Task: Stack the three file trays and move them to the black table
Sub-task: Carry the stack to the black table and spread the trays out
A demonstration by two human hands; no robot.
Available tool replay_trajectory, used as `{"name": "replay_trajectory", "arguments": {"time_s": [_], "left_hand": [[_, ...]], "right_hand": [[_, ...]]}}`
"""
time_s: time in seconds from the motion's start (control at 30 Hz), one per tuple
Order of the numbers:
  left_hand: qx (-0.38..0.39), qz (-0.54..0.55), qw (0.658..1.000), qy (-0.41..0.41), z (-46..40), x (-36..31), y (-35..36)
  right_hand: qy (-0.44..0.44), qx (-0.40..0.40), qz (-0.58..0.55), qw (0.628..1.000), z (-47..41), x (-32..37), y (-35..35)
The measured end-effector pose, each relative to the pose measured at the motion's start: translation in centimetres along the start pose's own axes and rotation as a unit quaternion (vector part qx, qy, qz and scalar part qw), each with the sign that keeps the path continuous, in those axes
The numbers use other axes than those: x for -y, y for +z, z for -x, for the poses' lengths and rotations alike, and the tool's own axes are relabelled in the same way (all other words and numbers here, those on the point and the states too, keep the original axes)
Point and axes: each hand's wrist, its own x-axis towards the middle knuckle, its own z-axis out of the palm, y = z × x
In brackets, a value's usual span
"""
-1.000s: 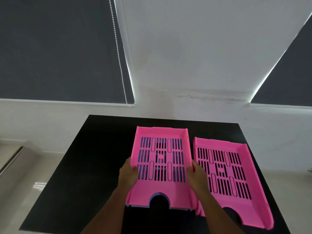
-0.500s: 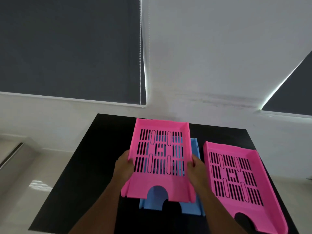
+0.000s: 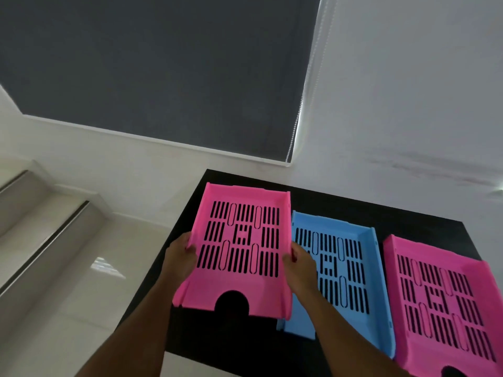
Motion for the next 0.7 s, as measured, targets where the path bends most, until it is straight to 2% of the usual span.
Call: {"name": "replay_trajectory", "arguments": {"time_s": [0.17,0.33,0.7], "left_hand": [[-0.016,-0.011,1.0,-0.007,-0.9,2.9,-1.1],[0.006,-0.016,1.0,-0.016,-1.3,5.4,-0.9],[0.005,0.002,1.0,-0.019,-2.8,6.6,0.9]], "right_hand": [[0.005,0.033,0.004,0.999,0.2,0.5,2.9],[0.043,0.052,0.011,0.998,0.7,0.0,4.6],[0.086,0.065,0.027,0.994,-0.1,-0.7,5.2]]}}
